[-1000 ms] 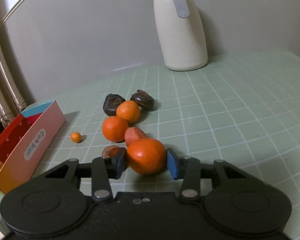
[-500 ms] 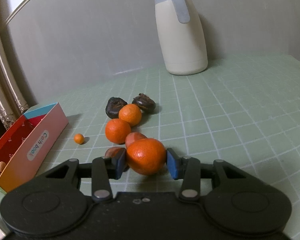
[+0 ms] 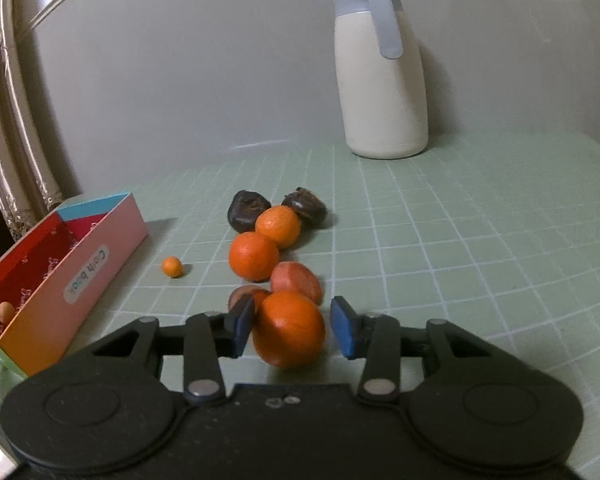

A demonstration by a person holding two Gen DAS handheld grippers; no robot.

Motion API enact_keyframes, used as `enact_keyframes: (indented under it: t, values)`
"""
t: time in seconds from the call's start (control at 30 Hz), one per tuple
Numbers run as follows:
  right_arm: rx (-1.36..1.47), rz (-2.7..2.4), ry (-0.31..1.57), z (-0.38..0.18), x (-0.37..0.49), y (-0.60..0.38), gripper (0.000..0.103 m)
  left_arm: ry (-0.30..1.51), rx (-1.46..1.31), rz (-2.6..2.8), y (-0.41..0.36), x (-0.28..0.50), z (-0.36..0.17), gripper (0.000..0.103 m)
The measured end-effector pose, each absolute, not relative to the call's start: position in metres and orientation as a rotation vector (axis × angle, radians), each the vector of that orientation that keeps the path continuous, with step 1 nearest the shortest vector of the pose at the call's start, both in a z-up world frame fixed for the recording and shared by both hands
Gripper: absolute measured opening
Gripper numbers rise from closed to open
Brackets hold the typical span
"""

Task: Organize fruits
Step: 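Carry the tangerine into the red box and open the right tool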

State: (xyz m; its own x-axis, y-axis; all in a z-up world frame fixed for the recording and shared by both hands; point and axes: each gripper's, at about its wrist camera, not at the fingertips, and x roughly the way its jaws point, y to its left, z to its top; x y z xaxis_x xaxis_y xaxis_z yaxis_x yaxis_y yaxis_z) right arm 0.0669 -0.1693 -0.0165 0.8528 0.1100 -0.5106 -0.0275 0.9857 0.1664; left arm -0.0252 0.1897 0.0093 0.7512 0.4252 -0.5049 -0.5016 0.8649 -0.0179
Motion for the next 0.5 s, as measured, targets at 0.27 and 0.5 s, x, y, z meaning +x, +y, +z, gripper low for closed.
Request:
enact_keyframes:
  t: [0.27, 0.5]
  values:
    - [0.161, 0.081, 0.578, -0.0214, 0.0740, -0.1678, 0.044, 0.523, -0.176, 0.501, 0.1928, -0.0223, 0.0069, 0.103]
    - [0.162, 0.102, 0.549, -0.0188, 0.0681, -0.1648, 0.038, 0.523, -0.164, 0.506, 0.1907, -0.0230, 0.0063, 0.103]
